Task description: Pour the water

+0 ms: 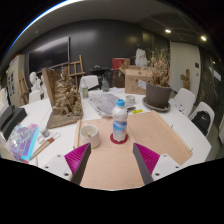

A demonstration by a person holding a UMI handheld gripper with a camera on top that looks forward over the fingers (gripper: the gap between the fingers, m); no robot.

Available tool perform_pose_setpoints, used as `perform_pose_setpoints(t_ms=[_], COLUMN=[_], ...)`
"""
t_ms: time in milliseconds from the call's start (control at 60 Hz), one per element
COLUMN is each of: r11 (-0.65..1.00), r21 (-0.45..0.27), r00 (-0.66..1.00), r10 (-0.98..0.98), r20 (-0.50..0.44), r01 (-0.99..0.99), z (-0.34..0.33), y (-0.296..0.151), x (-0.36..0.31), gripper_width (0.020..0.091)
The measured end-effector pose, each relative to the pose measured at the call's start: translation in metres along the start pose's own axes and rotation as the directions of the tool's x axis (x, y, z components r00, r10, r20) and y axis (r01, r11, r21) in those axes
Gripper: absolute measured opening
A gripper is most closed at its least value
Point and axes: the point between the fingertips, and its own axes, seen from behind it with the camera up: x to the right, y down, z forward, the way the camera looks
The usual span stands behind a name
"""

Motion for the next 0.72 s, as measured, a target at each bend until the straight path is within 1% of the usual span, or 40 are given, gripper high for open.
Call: perform_pose_setpoints(t_ms=[83, 167, 333, 417, 533, 650, 717], r11=[0.999, 0.998, 0.996, 0.996, 0.993, 0.991, 0.991], r21=[0.000, -0.015, -0.042, -0.049, -0.059, -0.046, -0.045], r00=[0.999, 0.998, 0.997, 0.996, 0.994, 0.992, 0.992], r10=[-0.032, -0.059, -0.071, -0.075, -0.098, -0.128, -0.126], r20=[0.007, 0.010, 0.043, 0.052, 0.038, 0.003, 0.012], r01=[0.032, 0.059, 0.073, 0.078, 0.100, 0.128, 0.127], z=[-0.050, -0.091, -0.149, -0.163, -0.176, -0.183, -0.184], y=[0.012, 0.028, 0.053, 0.062, 0.067, 0.062, 0.062], x=[-0.016, -0.028, -0.056, -0.063, -0.062, -0.053, -0.052], gripper_width=[0.0857, 0.0854, 0.0858, 0.0857, 0.0855, 0.0853, 0.0857])
